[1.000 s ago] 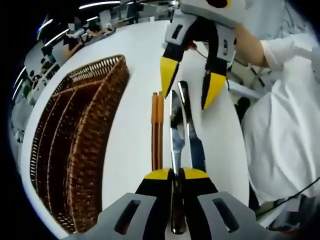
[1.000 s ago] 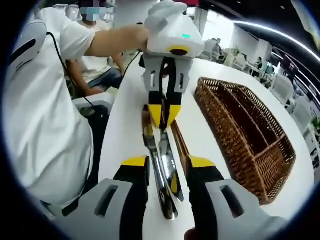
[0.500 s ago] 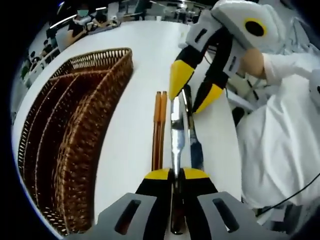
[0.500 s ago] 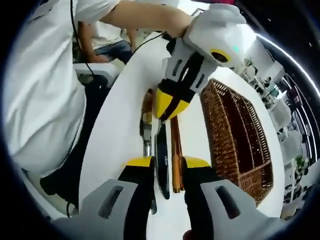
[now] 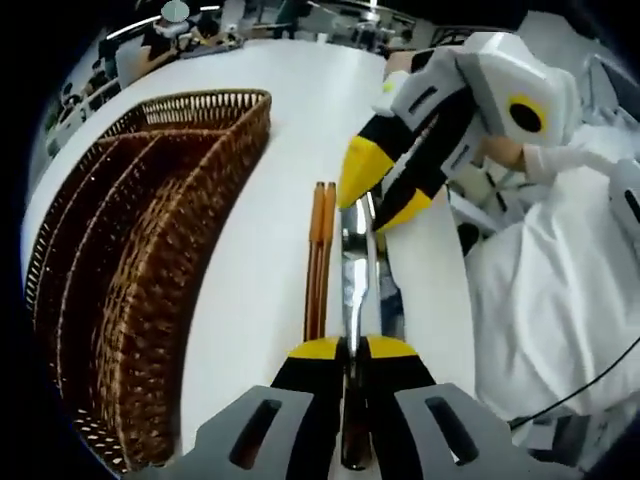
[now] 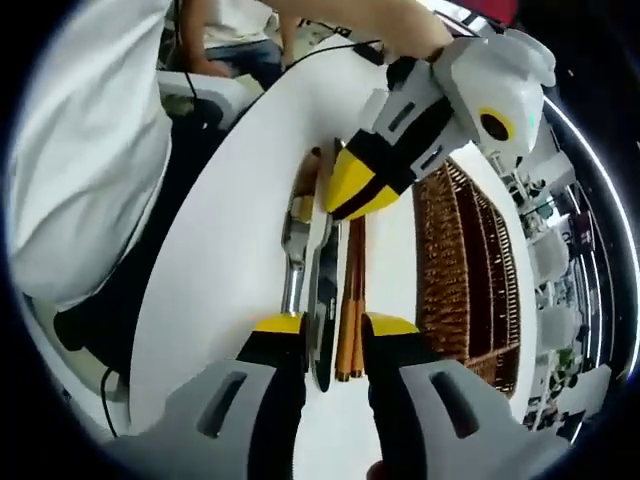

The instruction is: Arrange the knives, forks, and spoons in their matching storage slots by inserting each utensil handle-first until every utensil is classified and aligned in the correct compartment

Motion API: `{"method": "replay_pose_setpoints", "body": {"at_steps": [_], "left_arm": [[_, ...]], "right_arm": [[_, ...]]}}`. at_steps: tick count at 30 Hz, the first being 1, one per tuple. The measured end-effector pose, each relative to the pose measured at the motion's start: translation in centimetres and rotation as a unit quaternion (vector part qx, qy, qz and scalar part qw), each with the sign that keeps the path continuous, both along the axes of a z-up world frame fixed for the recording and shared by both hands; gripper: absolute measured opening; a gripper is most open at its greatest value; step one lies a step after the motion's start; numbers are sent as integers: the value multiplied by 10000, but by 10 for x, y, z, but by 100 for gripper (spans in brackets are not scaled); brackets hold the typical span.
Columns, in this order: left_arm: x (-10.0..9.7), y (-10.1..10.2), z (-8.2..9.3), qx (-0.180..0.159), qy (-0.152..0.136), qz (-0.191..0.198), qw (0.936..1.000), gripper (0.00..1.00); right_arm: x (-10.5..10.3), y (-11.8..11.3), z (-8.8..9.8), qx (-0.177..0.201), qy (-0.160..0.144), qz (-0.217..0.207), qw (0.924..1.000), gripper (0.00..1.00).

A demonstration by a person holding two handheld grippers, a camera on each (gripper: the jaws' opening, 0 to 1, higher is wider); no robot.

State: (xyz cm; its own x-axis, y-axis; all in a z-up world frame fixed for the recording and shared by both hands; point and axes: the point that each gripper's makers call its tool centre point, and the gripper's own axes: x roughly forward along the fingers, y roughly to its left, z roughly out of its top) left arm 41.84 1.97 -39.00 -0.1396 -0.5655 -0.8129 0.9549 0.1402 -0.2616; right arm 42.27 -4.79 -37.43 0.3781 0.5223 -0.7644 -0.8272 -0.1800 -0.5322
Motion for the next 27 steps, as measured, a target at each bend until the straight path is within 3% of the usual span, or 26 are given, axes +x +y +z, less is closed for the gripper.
{"method": "replay_pose_setpoints", "body": {"at_steps": [18,27], "left_arm": [[-1,-1,-2,13,114,-12,9999,4],[-1,-1,-2,-85,395,62,9992,4]], "right_arm": [[-1,3,-7,-313,-614,194,9974,17],[-3,6,-7,-440,-907,369,9942,16]]}}
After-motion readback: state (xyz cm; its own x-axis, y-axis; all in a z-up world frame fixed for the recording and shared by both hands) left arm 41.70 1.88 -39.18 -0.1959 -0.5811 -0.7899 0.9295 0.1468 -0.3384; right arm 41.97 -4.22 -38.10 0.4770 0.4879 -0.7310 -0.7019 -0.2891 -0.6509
